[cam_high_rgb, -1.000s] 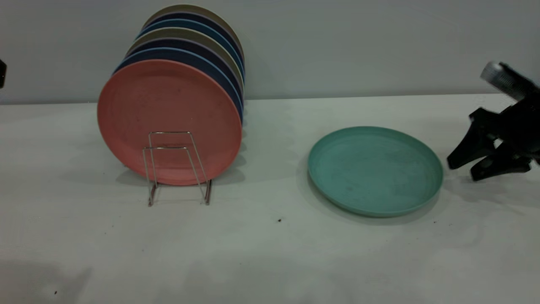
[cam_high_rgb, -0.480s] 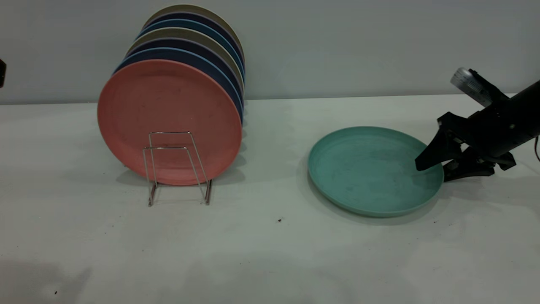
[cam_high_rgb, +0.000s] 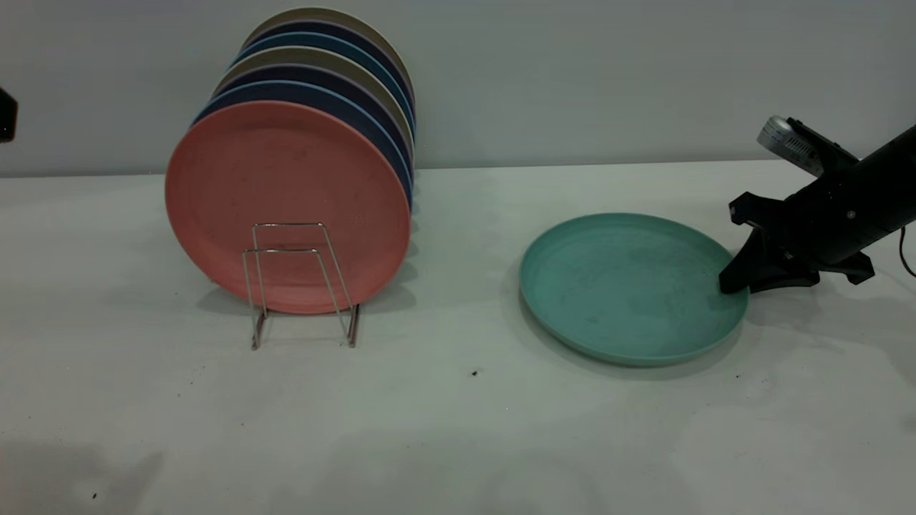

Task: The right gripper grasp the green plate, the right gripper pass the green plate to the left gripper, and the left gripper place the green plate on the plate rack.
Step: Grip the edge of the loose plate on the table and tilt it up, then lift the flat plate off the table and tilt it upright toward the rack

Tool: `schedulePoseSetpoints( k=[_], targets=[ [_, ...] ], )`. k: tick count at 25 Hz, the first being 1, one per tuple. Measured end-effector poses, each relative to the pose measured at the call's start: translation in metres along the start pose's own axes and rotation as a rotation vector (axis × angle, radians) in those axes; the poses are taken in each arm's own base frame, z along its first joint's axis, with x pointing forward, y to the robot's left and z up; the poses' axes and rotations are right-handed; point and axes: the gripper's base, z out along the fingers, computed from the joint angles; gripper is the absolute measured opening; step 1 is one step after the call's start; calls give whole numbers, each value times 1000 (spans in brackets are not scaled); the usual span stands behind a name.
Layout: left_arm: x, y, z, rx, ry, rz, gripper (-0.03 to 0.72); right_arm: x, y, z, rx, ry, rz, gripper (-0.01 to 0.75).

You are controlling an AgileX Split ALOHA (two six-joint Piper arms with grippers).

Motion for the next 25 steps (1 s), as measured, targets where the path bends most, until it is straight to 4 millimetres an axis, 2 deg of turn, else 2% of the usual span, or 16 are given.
schedulePoseSetpoints(
  k=[4,10,14,20,25],
  targets=[
    [4,-4,13,47,54,-16,565,-1,1,-8,3,44,-78,13],
    [21,-28,52,174,180,0,565,-14,10,-51,71,97,-269,13],
    [32,-42,79,221,218,9,565,-14,23,-67,19,135,-286,13],
    [50,-45,116,265,284,-56,565,-10,44,-67,-145,164,-255,13],
    [60,-47,140,321,312,-91,565,-4,79,-51,-210,180,-307,13]
  ],
)
